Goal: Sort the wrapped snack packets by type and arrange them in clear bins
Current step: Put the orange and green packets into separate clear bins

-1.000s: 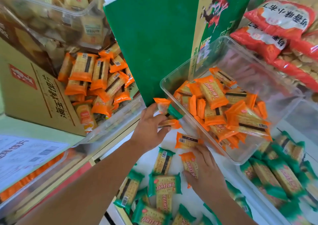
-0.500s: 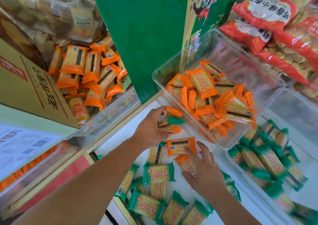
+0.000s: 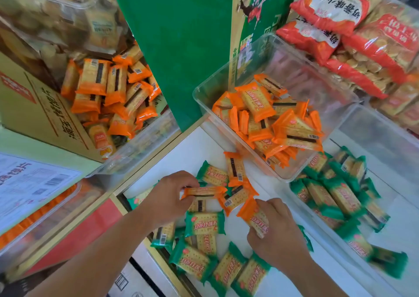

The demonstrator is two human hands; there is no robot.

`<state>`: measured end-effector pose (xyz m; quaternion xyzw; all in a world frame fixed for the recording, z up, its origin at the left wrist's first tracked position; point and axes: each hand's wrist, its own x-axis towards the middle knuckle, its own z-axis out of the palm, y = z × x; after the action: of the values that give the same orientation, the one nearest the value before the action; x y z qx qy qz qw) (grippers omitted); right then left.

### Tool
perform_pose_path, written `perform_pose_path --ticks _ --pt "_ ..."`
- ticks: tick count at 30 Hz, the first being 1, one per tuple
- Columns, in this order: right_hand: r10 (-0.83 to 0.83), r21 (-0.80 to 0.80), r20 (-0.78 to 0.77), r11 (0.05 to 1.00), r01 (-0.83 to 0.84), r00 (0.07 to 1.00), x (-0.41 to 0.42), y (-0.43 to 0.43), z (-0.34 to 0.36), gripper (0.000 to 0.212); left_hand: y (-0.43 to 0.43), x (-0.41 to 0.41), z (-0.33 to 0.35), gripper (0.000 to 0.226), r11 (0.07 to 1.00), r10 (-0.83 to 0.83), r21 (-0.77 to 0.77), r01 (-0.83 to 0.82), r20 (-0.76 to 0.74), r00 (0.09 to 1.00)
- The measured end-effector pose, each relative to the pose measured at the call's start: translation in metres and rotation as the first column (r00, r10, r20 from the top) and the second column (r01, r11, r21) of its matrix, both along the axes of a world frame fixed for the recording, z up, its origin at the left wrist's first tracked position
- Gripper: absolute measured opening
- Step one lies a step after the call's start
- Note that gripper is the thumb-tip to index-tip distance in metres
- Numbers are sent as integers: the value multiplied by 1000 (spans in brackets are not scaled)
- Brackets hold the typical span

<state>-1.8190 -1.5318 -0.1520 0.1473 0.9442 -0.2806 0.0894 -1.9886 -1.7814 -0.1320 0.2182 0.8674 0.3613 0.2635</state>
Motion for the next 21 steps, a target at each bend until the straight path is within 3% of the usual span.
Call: perform_pose_path --ticks 4,9,14,16,21 --pt "96 -23 -136 995 -100 986 -25 -1 -3 60 2 -4 15 18 950 286 47 -309 268 920" --pt "190 -26 -83 981 -193 978 -39 -5 -31 64 60 -6 13 21 803 486 68 -592 499 717" --pt "170 -9 -23 985 -170 985 -14 -4 -39 61 109 -9 -14 26 866 498 -149 -477 352 793" --pt "151 20 1 988 -151 989 -4 -7 -38 60 122 -10 -17 28 882 471 -191 -430 360 806" --pt "93 83 21 992 -94 995 -1 -11 -31 73 144 2 -18 41 891 421 -309 -332 294 858"
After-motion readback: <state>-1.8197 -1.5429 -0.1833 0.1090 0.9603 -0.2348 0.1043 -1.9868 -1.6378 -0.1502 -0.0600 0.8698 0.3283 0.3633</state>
